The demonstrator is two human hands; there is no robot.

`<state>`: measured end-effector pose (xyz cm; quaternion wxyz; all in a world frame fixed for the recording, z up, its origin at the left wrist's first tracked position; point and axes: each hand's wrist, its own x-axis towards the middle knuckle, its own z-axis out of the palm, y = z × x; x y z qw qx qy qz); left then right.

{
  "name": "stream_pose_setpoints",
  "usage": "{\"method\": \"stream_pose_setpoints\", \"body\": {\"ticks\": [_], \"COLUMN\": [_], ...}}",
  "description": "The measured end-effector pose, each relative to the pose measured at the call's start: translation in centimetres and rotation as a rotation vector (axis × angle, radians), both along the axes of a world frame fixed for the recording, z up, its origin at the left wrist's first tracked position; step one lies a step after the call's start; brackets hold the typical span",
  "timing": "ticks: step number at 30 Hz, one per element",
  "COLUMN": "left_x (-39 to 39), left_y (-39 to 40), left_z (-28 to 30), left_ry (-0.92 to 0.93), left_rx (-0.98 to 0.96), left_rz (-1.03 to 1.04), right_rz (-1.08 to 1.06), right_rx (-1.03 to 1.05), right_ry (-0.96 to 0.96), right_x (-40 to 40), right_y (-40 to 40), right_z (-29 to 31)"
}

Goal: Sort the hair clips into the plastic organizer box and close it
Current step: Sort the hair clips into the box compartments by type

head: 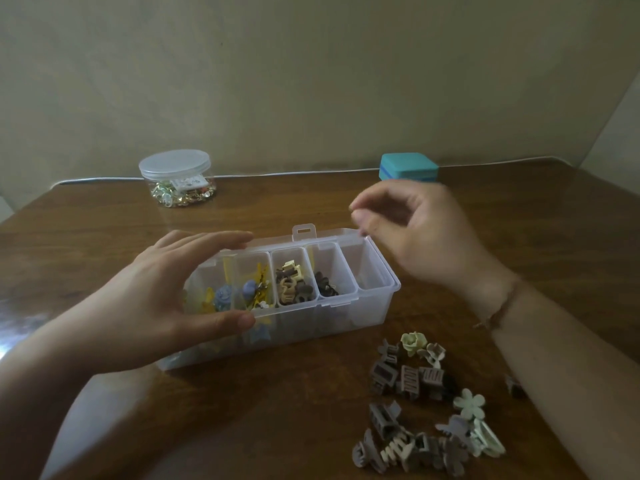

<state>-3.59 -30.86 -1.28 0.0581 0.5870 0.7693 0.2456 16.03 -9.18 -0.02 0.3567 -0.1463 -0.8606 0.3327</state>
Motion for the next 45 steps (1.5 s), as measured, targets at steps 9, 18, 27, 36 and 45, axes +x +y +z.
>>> {"method": "stream_pose_setpoints", "body": {"ticks": [9, 18, 27, 36, 45], "left_x": [-0.1, -0.2, -0.2, -0.3, -0.3], "left_y": [0.0, 0.1, 0.0, 0.1, 0.1], "left_z": [-0.1, -0.2, -0.2, -0.2, -0.2], "left_ry": [0.01, 0.029, 0.018, 0.05, 0.056], "left_rx": [0.003, 0.01, 0.003, 0.024, 0.032], "left_rz": [0.004, -0.015, -0.022, -0.038, -0.041], "right_rz": [0.185, 0.167, 0.063, -0.012, 0.427], "right_rx": [-0.047, 0.081, 0.074, 0.127, 0.028], "right_ry": [-1.138, -1.206, -0.133, -0.257, -1.23], "right_x": [5.9, 4.2, 0.6, 4.5, 7.6], "right_y": [3.0, 1.9, -0.5, 2.8, 1.8], "right_z": [3.5, 2.2, 0.3, 2.5, 2.9]}}
